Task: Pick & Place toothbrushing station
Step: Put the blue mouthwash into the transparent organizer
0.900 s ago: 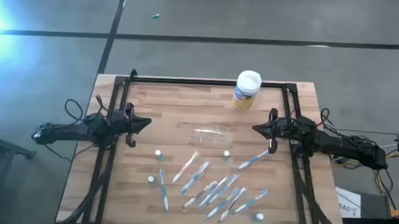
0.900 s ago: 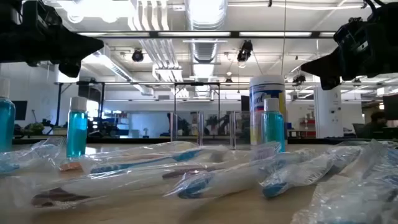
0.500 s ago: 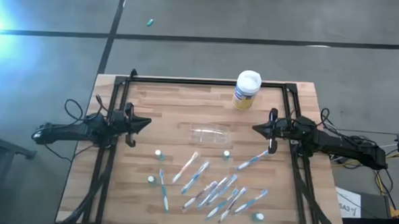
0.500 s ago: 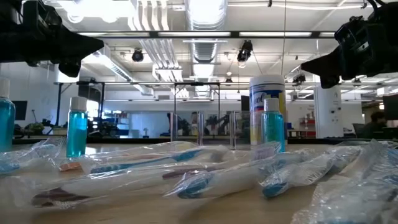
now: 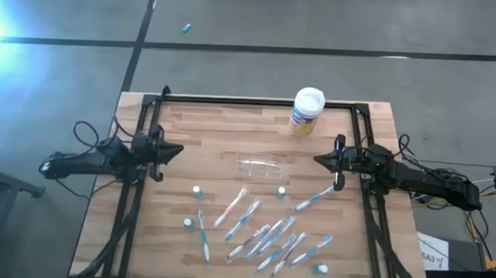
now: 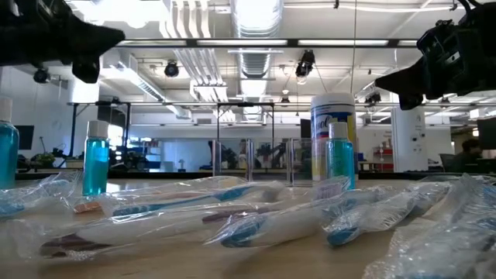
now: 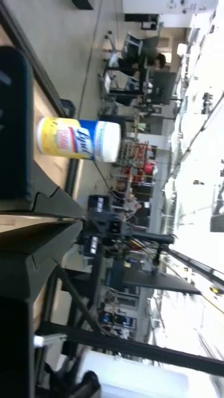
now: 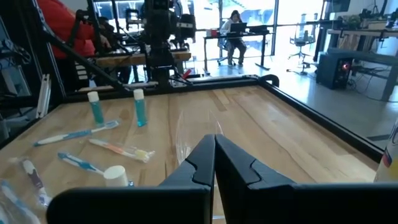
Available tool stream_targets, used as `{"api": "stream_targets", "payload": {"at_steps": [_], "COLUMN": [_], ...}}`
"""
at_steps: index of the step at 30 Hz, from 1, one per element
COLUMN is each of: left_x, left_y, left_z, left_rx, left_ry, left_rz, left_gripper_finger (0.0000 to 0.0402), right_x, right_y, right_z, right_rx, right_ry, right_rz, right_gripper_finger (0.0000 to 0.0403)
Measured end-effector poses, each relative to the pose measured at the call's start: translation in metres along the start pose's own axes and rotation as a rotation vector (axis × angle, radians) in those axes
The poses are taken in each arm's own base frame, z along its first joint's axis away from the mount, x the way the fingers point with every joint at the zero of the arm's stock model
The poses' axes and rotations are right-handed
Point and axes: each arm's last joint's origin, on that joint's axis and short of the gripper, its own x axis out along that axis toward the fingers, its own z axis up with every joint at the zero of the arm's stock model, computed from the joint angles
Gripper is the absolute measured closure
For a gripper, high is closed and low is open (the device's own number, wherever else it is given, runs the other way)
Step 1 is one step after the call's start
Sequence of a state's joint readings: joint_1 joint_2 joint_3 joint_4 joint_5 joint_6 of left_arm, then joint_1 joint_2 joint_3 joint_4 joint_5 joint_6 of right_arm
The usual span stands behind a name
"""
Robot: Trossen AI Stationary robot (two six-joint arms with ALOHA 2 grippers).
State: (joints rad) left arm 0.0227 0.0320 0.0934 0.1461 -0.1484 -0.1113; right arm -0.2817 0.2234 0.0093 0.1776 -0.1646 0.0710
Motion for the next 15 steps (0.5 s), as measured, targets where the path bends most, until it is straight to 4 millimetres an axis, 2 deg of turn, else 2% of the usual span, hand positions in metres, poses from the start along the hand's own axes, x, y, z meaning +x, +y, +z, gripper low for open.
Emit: {"api": "stream_targets", "payload": {"at_steps": [6,9,15], "left_x": [0.002,0.008,0.035], "left_y": [-0.003,-0.005,-0.014], "left_z": [0.021,0.037,0.076], "left_rx": [0.004,0.010,0.021], "left_ry": [0.018,0.053,0.271], "left_rz": [-0.001,0.004,0.030], "left_gripper_finger": [0.0377,0.0389,0.0396], "right_x": [0.000,0.000,0.000], "right_y": [0.000,0.000,0.000], "right_z": [0.000,0.000,0.000], "right_rx": [-0.003,-0.002,0.000], "right_ry": [0.000,0.001,0.001], "right_rz": [0.000,0.000,0.000], "right_gripper_finger": [0.0394,0.0394,0.0394]}}
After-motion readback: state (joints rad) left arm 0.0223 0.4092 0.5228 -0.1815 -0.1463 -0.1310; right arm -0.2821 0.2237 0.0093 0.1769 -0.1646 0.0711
